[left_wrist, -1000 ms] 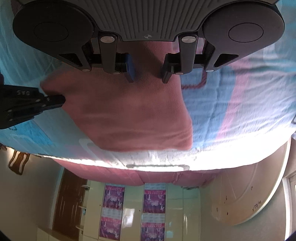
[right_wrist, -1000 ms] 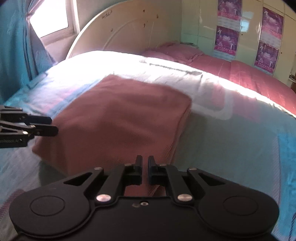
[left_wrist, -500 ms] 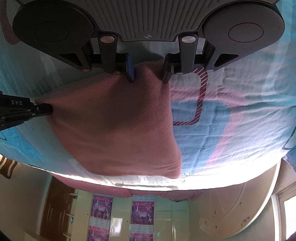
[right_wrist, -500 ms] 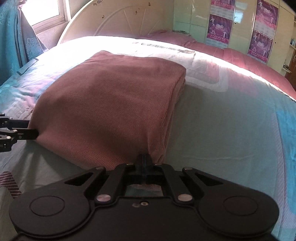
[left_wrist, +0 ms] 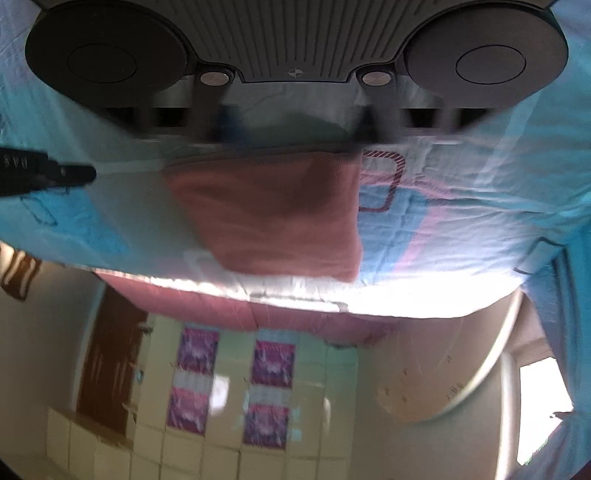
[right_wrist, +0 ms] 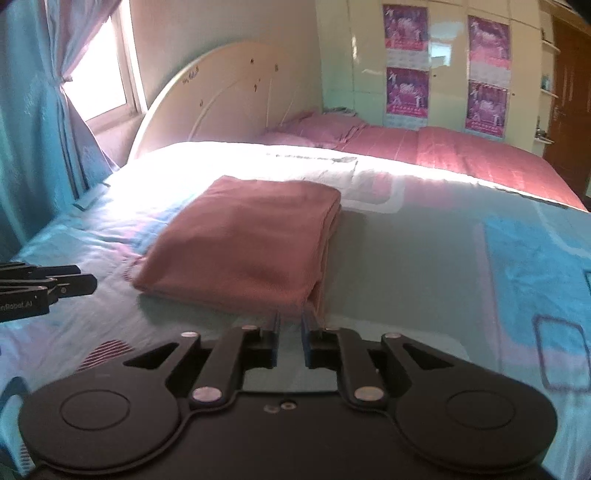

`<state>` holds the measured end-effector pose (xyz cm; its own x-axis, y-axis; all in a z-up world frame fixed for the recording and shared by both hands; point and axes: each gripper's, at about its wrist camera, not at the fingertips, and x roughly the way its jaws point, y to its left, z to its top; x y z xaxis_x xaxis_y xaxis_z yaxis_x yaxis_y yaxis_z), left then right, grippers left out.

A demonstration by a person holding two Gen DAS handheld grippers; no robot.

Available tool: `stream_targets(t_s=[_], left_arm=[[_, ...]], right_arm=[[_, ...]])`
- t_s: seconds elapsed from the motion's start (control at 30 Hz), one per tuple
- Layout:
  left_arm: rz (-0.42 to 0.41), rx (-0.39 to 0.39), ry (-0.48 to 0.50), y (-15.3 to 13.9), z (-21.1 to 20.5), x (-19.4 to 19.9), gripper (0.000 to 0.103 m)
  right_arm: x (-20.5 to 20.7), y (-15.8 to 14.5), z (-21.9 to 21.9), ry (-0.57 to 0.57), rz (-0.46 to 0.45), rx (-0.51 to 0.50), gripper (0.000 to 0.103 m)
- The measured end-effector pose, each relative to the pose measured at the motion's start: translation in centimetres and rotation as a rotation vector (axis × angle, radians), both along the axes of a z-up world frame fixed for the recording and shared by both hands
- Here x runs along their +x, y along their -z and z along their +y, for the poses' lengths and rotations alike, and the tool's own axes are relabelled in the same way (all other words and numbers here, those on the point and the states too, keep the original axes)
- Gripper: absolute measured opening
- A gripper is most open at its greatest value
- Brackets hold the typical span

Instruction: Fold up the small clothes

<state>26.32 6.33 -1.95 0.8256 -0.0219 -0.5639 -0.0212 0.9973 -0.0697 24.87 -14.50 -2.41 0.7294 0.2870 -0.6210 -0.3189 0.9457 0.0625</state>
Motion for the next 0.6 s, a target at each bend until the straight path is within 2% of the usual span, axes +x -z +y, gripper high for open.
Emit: stream_targets(t_s=[0.13,0.17,0.2,0.23,0.27,0.33,0.43,0.6], left_arm=[[-0.055,0.024,0.008,-2.0,-1.9,-4.1,0.091],[-0.067,0.024,0.015,-2.5,-2.3,-5.1,0.098],[-0.078,0.029,0.020,-2.9,-2.7,-6.0,0.103],[-0.097,0.040,0.017,-3.3,-3.3,-7.2,0.103],[-0.105,0.052,0.014,-3.8,-3.7,-8.0,0.103],[-0.109,0.074,0.002,-4.5,-4.4,-9.3,0.103],[-0.110,0.083,0.001,-5.0,-4.9,-10.9,0.103],[-0.122,0.072,0.008,-5.5,-5.5,-13.3,0.103]], right_arm=[[-3.7,-1.2,-0.9,0.015,-0.022,0.017,0.019],[-4.5,-1.6,-1.1,0.017,-0.026,0.021,0.028],[-5.5,-2.0,-1.4,0.022,-0.033,0.030,0.054],[-6.5,-2.3,-1.6,0.032,-0.050,0.037,0.073],[-7.6,-2.7,-1.8,0.046,-0.082,0.037,0.103],[-9.3,-3.0,-1.9,0.075,-0.137,0.009,0.102],[-10.6,-3.0,-1.8,0.105,-0.128,-0.074,0.102],[-12.4,-3.8,-2.2,0.113,-0.145,-0.037,0.102]])
